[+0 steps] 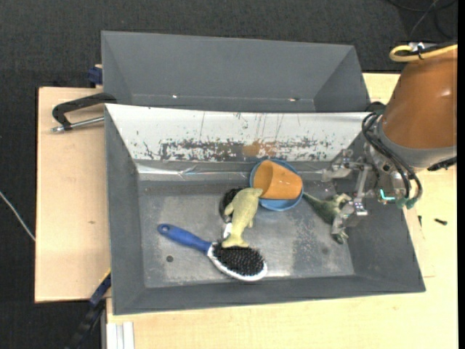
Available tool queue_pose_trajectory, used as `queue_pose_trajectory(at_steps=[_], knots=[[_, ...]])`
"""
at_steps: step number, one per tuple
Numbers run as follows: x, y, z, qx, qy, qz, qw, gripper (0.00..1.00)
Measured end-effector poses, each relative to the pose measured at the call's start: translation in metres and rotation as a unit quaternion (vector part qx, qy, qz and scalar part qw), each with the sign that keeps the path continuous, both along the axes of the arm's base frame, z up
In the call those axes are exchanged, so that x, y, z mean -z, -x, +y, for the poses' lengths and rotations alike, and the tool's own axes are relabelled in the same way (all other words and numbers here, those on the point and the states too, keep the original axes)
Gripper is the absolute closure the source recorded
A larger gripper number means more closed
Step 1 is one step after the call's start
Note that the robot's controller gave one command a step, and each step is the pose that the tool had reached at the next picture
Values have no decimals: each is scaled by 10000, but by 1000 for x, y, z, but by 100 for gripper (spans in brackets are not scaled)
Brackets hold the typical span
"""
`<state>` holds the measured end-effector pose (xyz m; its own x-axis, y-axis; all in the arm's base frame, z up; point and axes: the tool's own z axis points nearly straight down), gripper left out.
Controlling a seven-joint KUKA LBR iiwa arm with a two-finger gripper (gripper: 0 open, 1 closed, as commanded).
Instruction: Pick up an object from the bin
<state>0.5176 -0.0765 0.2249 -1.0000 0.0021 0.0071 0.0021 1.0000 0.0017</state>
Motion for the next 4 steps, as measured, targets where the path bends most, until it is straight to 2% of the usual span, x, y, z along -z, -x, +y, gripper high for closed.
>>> queue_pose_trajectory(at_steps=[1,4], knots=[[154,-34,-78,1234,1,-58,9923,0],[151,-38,-77,1228,15,-62,9924,0]])
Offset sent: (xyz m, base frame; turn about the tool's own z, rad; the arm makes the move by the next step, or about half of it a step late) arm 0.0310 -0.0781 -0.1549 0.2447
